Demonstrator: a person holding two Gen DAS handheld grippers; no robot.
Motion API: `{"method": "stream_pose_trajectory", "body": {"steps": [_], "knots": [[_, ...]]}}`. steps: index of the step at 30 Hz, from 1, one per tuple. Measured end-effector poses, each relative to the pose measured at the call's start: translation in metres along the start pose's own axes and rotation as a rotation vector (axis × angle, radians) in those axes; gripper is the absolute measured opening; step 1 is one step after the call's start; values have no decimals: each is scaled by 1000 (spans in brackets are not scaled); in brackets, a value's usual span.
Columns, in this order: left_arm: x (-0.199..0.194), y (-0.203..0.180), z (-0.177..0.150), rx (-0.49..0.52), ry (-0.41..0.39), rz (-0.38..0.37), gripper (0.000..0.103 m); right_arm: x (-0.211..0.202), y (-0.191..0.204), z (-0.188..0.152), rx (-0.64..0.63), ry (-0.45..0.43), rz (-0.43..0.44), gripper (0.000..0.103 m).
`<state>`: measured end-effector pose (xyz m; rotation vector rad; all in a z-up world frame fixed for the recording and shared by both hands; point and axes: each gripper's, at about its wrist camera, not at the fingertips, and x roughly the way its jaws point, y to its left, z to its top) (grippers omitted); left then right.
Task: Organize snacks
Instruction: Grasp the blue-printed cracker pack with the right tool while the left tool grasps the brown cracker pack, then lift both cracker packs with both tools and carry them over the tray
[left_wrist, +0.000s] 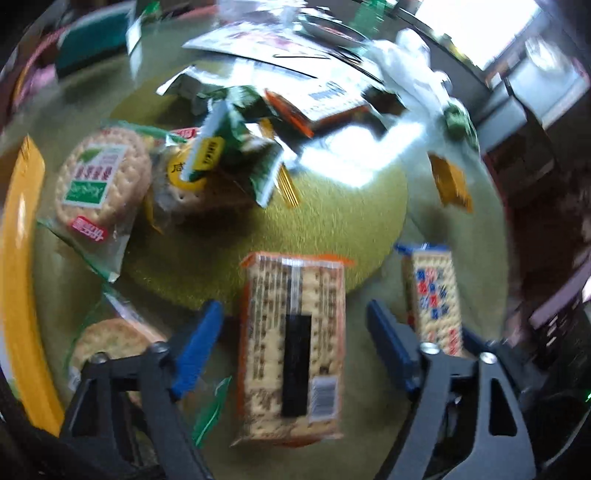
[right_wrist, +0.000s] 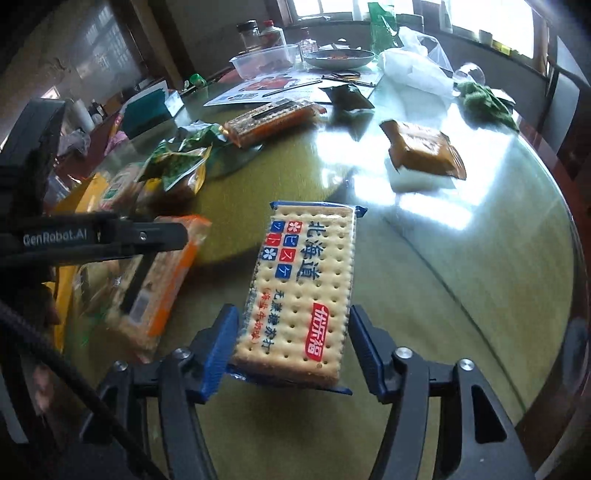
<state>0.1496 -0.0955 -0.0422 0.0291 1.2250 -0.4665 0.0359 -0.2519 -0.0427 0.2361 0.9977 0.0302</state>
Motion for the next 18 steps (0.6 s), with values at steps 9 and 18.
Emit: {"method": "stream_pose_trajectory", "body": {"steps": [9, 18], "knots": [[7, -27, -33, 200, -47, 177, 68, -3, 1, -5, 46, -22, 31, 66], [-12, -3, -37, 61, -119, 4, 56, 4, -6, 9, 112, -13, 88, 66]]}}
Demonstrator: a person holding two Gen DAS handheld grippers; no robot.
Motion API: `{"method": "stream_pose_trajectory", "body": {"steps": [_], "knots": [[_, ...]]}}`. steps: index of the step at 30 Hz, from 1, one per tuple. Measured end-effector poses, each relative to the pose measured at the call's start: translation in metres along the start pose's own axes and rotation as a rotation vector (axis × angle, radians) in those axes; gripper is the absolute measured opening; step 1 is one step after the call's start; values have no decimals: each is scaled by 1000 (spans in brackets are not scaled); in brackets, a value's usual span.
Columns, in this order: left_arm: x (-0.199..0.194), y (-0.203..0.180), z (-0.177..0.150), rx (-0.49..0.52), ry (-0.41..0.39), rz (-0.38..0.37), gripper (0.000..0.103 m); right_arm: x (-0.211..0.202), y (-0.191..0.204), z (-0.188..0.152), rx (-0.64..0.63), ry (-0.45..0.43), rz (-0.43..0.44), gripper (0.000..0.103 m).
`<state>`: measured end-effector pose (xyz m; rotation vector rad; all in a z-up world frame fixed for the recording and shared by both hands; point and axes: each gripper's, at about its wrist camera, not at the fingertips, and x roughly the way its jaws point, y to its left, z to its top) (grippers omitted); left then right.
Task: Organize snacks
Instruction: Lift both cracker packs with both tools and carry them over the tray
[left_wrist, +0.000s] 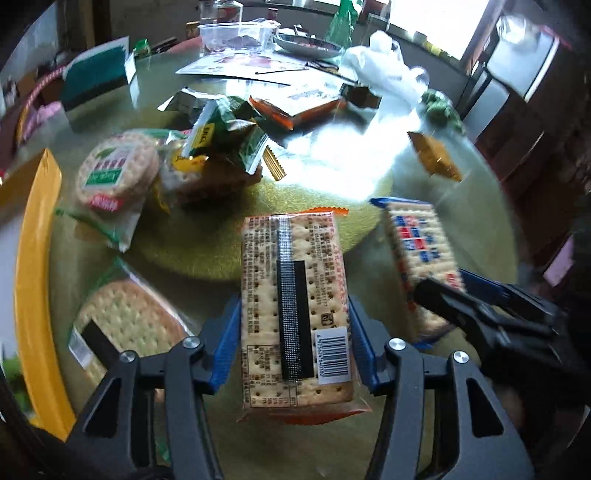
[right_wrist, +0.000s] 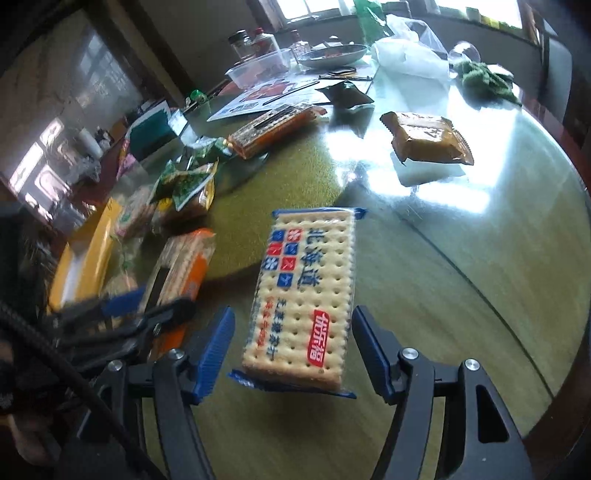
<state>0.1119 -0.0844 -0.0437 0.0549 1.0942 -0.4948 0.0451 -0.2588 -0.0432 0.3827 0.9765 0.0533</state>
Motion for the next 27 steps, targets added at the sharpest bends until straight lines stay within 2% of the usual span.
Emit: {"method": "stream_pose_trajectory", "body": {"steps": [2, 7, 8, 9, 12, 16, 20, 24, 27], "knots": [[-5, 0, -2, -14, -28, -13, 56, 4, 2, 5, 8, -4, -16, 66], [-48, 7, -21, -58, -136, -74, 56, 15, 22, 5, -97, -28, -162, 65], [-60, 10, -27, -61, -164, -75, 56, 15, 24, 3, -109, -29, -181, 58], [-69, 12, -30, -69, -188, -82, 56, 15, 27, 0, -128, -33, -208, 57], [-99, 30, -41, -121, -254, -122, 56, 10, 30, -8, -112, -36, -188, 56], [-143, 56, -58, -153, -344, -106, 56, -11, 60, -18, -141, -79, -70, 56], [-176, 102, -64, -231, -395, -85, 56, -29, 121, -23, -232, -109, 101, 56], [-202, 156, -63, -298, -446, 12, 56, -26, 184, -15, -314, -68, 263, 56], [-205, 196, -60, -338, -446, 81, 56, -11, 229, -10, -377, -41, 304, 56]]}}
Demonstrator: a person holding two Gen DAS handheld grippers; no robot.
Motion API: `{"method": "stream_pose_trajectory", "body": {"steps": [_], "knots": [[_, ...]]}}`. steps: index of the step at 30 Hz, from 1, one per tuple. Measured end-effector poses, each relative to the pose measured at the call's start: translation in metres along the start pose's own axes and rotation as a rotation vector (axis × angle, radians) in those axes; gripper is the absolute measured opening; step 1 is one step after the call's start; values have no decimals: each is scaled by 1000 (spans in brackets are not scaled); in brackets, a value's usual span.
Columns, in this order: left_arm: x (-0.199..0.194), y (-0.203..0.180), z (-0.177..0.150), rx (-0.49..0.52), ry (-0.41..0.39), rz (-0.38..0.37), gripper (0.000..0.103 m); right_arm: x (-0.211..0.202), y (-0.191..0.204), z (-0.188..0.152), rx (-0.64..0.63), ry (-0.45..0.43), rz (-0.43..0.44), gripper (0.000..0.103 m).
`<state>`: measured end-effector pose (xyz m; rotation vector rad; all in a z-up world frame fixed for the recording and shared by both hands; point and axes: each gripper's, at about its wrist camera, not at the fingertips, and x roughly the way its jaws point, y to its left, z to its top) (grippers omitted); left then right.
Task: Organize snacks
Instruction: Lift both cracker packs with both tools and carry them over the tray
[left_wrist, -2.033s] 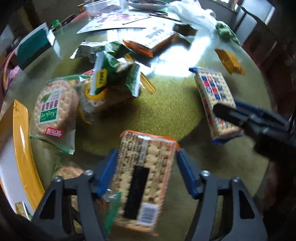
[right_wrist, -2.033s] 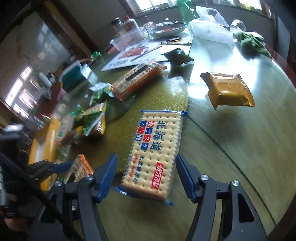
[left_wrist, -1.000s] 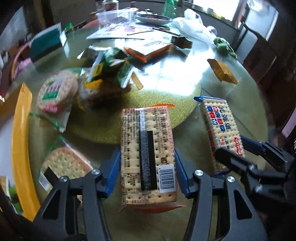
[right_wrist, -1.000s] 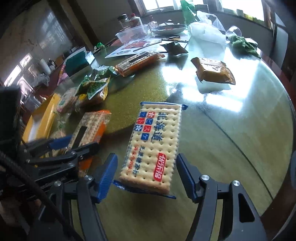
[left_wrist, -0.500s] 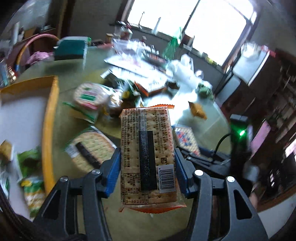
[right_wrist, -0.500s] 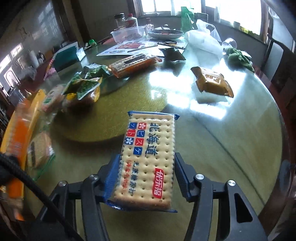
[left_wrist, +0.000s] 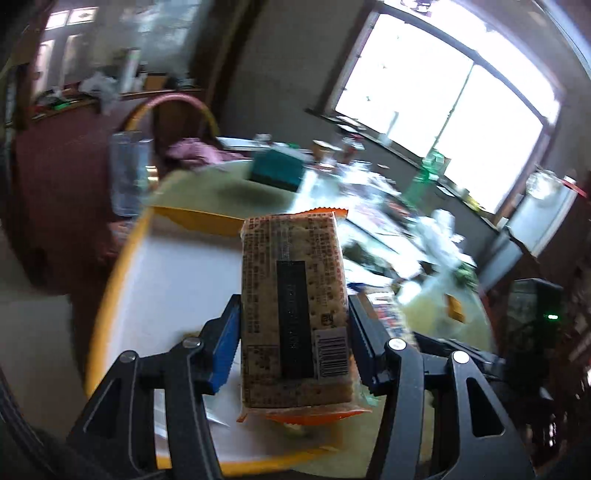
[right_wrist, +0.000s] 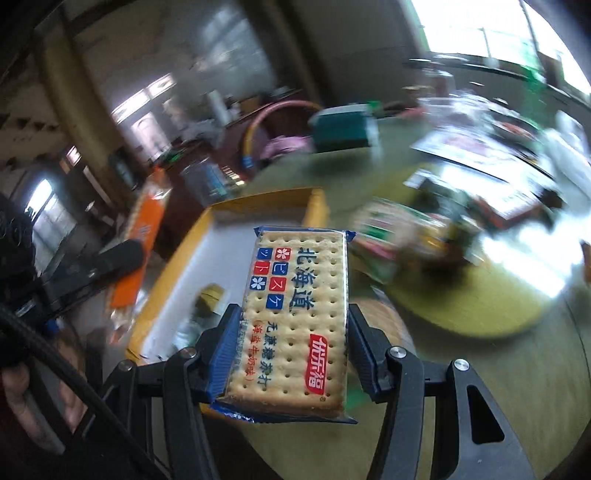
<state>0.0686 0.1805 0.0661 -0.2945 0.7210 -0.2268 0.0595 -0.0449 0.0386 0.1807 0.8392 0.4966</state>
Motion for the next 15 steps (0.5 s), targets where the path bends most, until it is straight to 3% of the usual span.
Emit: {"method": "stream_pose_trajectory", "body": {"steps": [6, 15], "knots": [[41, 64, 8, -74, 84, 74, 56, 68, 41, 28, -52, 77, 30, 56], [91, 77, -1, -52, 217, 125, 56, 122, 52, 33, -90, 164, -38, 56]]}}
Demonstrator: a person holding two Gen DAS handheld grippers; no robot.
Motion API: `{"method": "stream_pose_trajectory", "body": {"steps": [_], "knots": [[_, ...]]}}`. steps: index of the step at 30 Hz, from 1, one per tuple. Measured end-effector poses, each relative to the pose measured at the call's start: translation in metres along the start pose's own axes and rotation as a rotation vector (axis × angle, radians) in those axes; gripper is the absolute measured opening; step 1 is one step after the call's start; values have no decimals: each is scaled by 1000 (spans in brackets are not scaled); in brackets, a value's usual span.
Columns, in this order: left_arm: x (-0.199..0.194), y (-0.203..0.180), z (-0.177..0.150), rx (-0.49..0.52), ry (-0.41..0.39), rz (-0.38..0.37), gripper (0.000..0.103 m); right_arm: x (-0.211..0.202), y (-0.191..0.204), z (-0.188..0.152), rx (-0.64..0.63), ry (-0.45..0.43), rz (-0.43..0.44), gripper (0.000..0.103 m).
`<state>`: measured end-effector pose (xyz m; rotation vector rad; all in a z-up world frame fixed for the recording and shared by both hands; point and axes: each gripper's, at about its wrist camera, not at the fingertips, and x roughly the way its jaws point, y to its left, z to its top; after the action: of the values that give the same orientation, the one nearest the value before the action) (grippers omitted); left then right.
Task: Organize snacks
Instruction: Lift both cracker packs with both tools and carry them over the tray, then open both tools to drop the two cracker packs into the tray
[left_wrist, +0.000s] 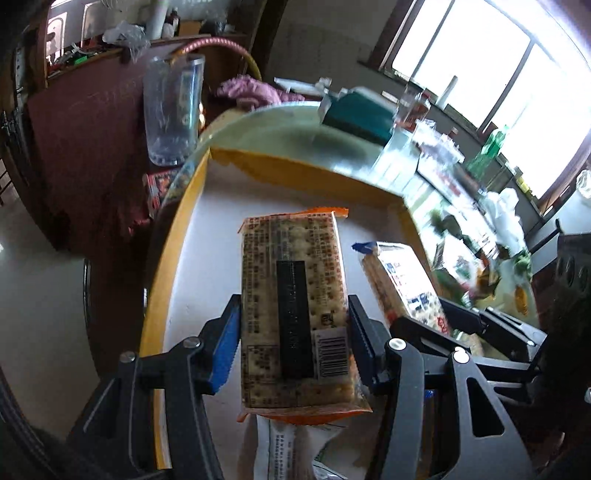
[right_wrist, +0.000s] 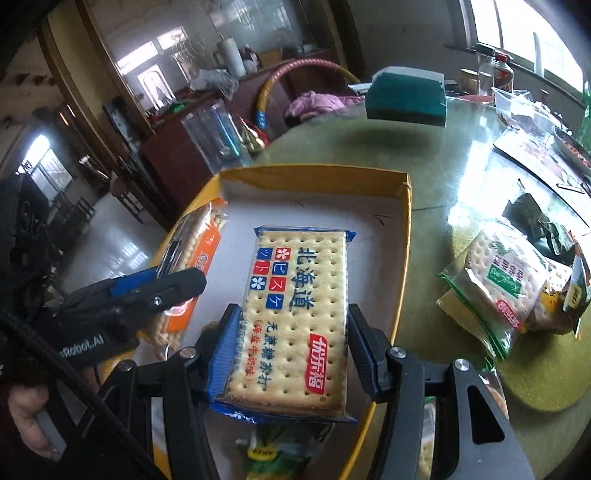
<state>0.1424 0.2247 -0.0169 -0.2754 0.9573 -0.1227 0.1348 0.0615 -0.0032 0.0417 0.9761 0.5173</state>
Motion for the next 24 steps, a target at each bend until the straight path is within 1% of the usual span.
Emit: {"method": "stream_pose_trajectory", "body": {"steps": [4, 5, 6, 7, 8, 9, 10, 12, 13, 15, 17, 20, 23, 24], "knots": [[12, 4, -1, -24, 47, -7, 57, 9, -6, 0, 22, 20, -5, 58], [12, 6, -1, -37, 45, -21, 61, 9, -8, -1, 36, 14, -8, 58], [11, 7, -2, -50, 40, -36, 73, 10, -9, 0, 45, 11, -1, 59], [9, 8, -2, -66, 24, -47, 78, 8, -10, 2, 50, 4, 16, 60], [4, 10, -3, -88, -6, -51, 88, 5, -13, 1, 58, -7, 35, 63], [0, 11, -4, -103, -23, -53, 89, -1, -15, 0, 68, -24, 45, 68], [-6, 12, -6, -121, -40, -55, 89, -8, -18, 0, 75, -40, 47, 68], [-21, 6, -9, -123, -73, -59, 89, -28, -26, -4, 95, -76, 63, 69], [-32, -2, -13, -108, -115, -56, 89, -41, -31, -7, 99, -103, 73, 71], [-54, -27, -22, -26, -199, -35, 89, -65, -42, -15, 108, -152, 66, 78], [-69, -56, -31, 50, -240, -53, 89, -92, -57, -27, 133, -205, 70, 82], [-77, -100, -43, 133, -238, -131, 90, -121, -87, -50, 183, -230, 81, 82], [-65, -139, -50, 203, -184, -189, 91, -144, -114, -77, 226, -245, 30, 82], [-57, -152, -53, 224, -159, -193, 91, -149, -121, -83, 229, -248, 29, 82]]}}
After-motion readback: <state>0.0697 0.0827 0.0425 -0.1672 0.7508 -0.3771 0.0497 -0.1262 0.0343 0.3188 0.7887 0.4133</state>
